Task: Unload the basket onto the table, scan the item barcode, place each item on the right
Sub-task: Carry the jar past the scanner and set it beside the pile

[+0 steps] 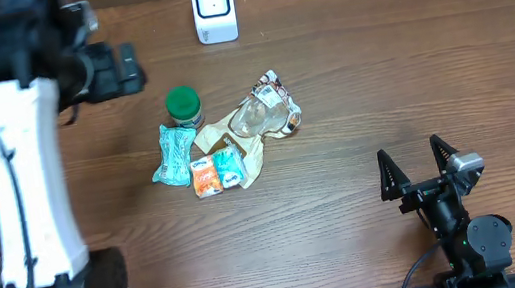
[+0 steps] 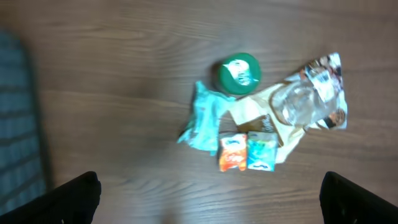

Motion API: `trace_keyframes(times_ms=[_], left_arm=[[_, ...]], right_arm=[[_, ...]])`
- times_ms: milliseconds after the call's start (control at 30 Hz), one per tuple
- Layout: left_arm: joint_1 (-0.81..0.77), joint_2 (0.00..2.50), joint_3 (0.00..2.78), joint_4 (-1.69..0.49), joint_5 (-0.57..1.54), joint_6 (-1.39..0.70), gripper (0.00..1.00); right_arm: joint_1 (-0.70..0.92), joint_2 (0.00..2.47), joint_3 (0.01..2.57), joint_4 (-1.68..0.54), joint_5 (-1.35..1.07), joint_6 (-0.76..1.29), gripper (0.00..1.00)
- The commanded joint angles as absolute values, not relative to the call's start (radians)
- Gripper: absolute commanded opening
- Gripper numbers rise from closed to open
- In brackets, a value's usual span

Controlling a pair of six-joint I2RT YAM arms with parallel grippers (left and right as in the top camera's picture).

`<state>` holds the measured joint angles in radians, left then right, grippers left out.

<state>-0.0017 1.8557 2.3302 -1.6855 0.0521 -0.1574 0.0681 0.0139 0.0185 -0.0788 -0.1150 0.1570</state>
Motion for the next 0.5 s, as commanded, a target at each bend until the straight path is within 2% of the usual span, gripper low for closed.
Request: trace_keyframes(times_ms=[0,33,267,467], left_arm=[[0.134,1.767,2.214,-1.69,0.078,-0.154,1.0],[0.207,1.708,2.142,-1.69,0.067,-0.135,1.0],[0.396,1.61,1.9,-1.648,0.077,-0.038,1.0],[0.602,1.608,1.869,-1.626,0.131,0.051,1.0]], right_arm=[[0.073,0.007,0.008,-0.075,-0.105,0.156,1.0],[0.073,0.007,0.008,-0.075,-0.105,0.156,1.0],[0.073,0.007,0.008,-0.075,-0.105,0.156,1.0],[0.073,0.007,0.008,-0.075,-0.105,0.156,1.0]])
